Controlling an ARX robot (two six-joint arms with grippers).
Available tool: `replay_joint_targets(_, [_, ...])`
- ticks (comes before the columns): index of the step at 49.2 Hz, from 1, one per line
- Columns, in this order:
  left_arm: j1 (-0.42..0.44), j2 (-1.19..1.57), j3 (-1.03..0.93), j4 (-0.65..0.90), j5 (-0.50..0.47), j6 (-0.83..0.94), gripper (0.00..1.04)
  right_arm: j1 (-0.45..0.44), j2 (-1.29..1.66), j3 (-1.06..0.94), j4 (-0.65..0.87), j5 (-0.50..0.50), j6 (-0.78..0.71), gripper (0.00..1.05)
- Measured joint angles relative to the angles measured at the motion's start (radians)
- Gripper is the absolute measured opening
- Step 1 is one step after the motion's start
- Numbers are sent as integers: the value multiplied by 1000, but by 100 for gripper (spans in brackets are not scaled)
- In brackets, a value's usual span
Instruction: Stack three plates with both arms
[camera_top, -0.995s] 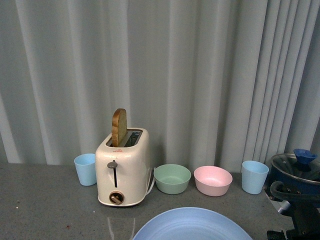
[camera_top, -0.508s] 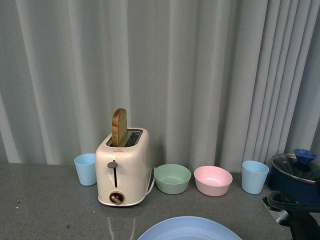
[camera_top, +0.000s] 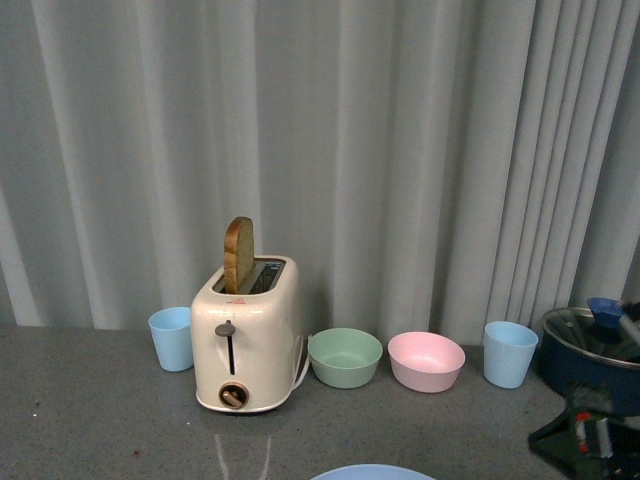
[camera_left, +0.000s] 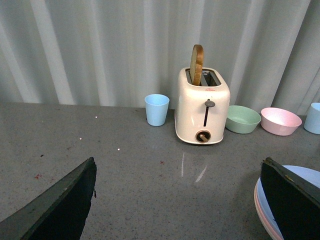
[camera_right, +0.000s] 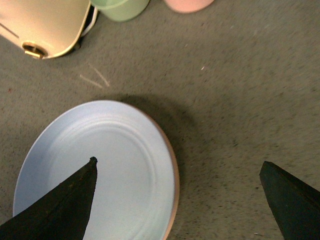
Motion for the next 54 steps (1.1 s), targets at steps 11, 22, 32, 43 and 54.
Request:
replay_joint_targets(11, [0, 0, 0, 0, 0, 0, 98, -29, -304, -61, -38, 90, -56, 97])
replay_joint_targets(22, [0, 0, 0, 0, 0, 0, 98, 43, -561, -104, -86, 192, -111, 97])
replay_joint_targets(32, [0, 0, 0, 0, 0, 0, 98, 139, -793, -273, 142, 431, -166, 77])
replay_joint_targets(43, [0, 0, 0, 0, 0, 0, 98, 93, -968, -442, 154, 397, -180, 38])
replay_joint_targets(54, [0, 0, 0, 0, 0, 0, 98, -8, -1063, -529, 148, 278, -185, 3])
